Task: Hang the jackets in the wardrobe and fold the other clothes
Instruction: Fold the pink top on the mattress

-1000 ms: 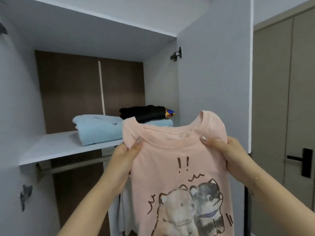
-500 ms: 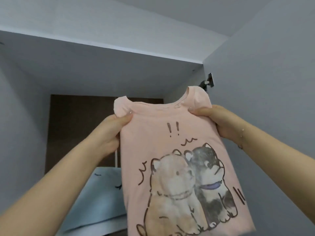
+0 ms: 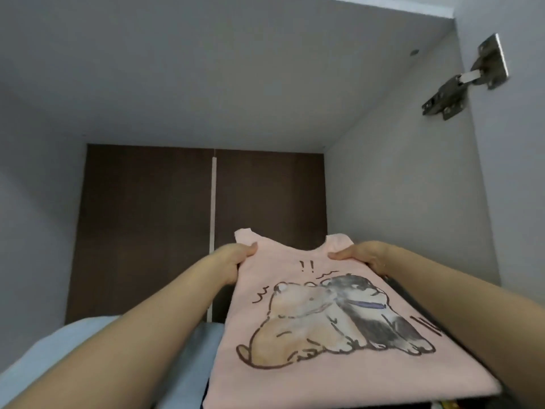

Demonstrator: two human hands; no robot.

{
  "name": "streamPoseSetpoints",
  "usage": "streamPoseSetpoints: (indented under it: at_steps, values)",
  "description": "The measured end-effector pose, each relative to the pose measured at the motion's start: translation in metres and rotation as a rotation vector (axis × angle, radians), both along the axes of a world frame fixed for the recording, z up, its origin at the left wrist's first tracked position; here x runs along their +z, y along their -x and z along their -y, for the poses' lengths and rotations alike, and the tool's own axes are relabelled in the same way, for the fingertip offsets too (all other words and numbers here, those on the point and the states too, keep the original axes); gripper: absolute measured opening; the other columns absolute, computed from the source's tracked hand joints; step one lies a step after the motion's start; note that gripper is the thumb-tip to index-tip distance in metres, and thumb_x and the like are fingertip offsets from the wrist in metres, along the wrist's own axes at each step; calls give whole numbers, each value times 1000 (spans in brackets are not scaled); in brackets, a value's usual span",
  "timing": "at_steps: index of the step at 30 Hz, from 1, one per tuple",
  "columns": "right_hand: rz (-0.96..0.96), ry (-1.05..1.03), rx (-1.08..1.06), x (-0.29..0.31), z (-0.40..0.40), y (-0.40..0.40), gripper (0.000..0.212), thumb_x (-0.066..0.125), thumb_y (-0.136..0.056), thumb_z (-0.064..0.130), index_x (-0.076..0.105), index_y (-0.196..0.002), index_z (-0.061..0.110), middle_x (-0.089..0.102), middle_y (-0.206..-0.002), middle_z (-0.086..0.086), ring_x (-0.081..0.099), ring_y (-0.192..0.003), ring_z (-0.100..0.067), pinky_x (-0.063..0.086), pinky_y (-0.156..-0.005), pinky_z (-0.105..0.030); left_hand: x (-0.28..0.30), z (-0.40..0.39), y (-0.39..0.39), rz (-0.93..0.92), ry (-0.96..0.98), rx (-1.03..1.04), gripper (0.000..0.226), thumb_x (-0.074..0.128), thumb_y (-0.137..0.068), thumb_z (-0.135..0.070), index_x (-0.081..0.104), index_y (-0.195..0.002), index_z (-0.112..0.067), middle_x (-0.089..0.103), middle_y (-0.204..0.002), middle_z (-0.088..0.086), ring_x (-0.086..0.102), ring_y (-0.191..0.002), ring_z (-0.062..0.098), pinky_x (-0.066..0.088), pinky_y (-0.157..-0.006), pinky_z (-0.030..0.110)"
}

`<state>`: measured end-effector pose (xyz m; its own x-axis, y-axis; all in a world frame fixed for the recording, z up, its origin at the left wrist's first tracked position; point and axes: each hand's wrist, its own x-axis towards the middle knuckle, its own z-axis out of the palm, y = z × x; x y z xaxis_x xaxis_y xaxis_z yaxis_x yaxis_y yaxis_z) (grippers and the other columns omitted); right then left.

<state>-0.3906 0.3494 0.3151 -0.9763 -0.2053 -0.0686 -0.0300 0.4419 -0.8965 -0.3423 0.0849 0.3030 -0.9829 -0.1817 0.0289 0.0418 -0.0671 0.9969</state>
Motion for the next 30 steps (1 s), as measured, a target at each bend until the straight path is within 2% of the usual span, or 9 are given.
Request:
streamPoseSetpoints:
  at_steps: [7,9,11,15,19,21,24,27,30]
  values:
    - [72,87,82,-45,-9,-10,33,51,-99,34,66,-102,5,73,-86,-13,69,-69,-23,50,-84,-37,-54,4,-1,99,64,-121,27,58,-98,-26,59,-118,-9,66,-91,12,63,-77,24,56,-75,38]
    - [17,102,41,-43,-18,-34,38,54,-96,37,66,-110,5,71,-100,-16,67,-79,-27,50,-86,-38,-57,6,-18,93,78,-175,28,60,-97,-28,62,-117,-9,68,-99,12,64,-81,24,58,-74,37]
    - [5,52,70,-41,-27,-61,39,61,-89,41,69,-106,7,70,-105,-15,67,-81,-27,53,-77,-34,-61,7,-37,127,108,-190,30,63,-94,-29,65,-115,-8,70,-105,14,66,-84,26,58,-71,36]
    - [-2,-55,126,-37,-30,-97,29,66,-80,18,65,-106,4,73,-90,-14,71,-67,-23,58,-56,-28,-69,1,-63,114,170,-164,35,68,-89,-12,62,-121,1,69,-114,20,66,-107,32,51,-98,45]
    - [-183,-93,-54,-20,-12,-98,44,56,-93,3,46,-134,13,65,-119,-20,67,-66,-22,56,-53,-27,-62,-3,-65,-12,58,-30,37,64,-89,4,57,-124,9,67,-105,23,65,-83,31,54,-74,41]
    - [-197,-203,-84,-18,-4,-96,41,54,-95,5,47,-135,4,60,-127,-23,63,-73,-24,54,-66,-34,-65,-5,-68,22,48,-32,37,63,-91,2,55,-126,9,65,-112,23,63,-84,30,52,-72,39]
    - [-126,-258,-113,-31,-6,-103,39,56,-96,14,55,-132,0,63,-120,-20,60,-77,-24,49,-73,-34,-75,-7,-84,85,40,-119,33,60,-95,-5,58,-126,6,66,-102,18,62,-78,25,53,-68,33]
    - [-50,-92,-170,-46,-20,-122,44,64,-90,35,65,-122,5,70,-108,-14,62,-74,-23,49,-68,-31,-77,-2,-109,43,-75,-207,24,60,-96,-15,65,-114,1,74,-88,14,71,-68,21,58,-52,27]
    - [-192,-115,-201,-54,-29,-142,42,68,-86,43,67,-116,13,74,-104,-6,66,-81,-20,51,-71,-28,-81,3,-131,-11,-109,-318,40,67,-87,-7,59,-126,-3,72,-111,13,73,-90,20,61,-67,32]
